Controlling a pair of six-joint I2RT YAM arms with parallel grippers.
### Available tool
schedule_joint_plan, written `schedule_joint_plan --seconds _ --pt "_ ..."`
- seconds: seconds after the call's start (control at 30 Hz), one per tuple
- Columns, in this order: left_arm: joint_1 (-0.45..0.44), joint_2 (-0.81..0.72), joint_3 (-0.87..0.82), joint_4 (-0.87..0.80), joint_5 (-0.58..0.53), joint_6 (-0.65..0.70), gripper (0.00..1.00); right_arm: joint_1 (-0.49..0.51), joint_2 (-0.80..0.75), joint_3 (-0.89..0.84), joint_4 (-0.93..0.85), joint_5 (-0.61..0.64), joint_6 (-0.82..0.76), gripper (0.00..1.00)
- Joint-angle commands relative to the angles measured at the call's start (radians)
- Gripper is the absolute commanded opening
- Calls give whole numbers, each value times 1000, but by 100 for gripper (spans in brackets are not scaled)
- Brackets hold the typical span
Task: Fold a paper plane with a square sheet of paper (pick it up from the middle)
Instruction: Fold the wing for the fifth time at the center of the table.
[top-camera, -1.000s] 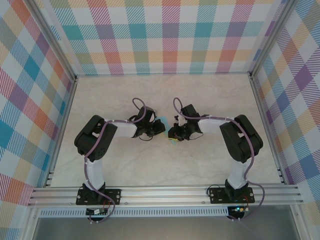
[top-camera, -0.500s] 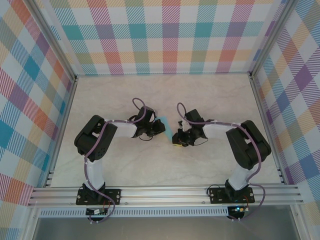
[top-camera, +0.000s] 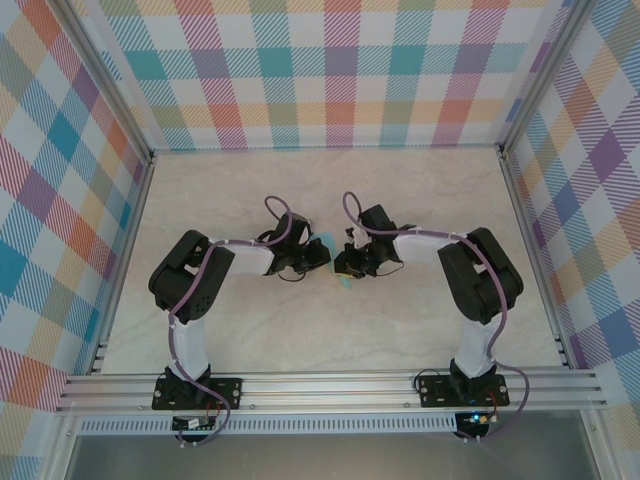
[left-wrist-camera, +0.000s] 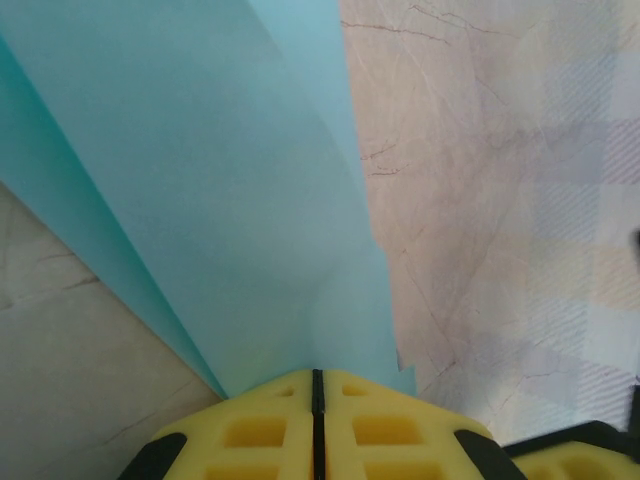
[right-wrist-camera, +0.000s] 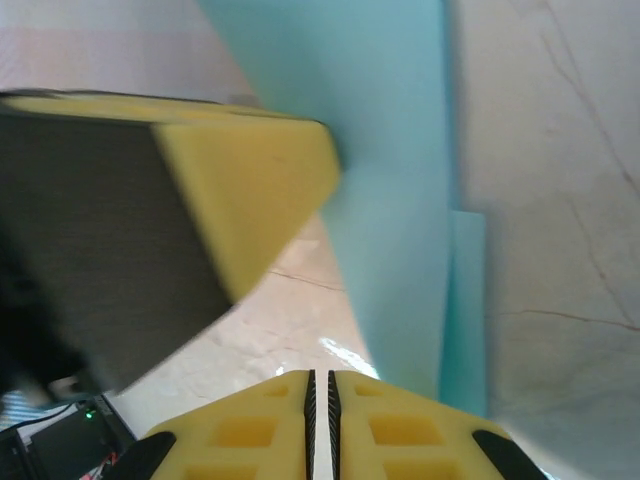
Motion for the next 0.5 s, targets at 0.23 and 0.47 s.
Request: schedule_joint_plan --seconds 0.23,0.47 --pt "-4 62 -18 -31 -29 19 14 7 93 0 -104 38 -55 12" --pt "60 68 7 -35 -16 88 17 7 100 -52 -112 58 -64 12"
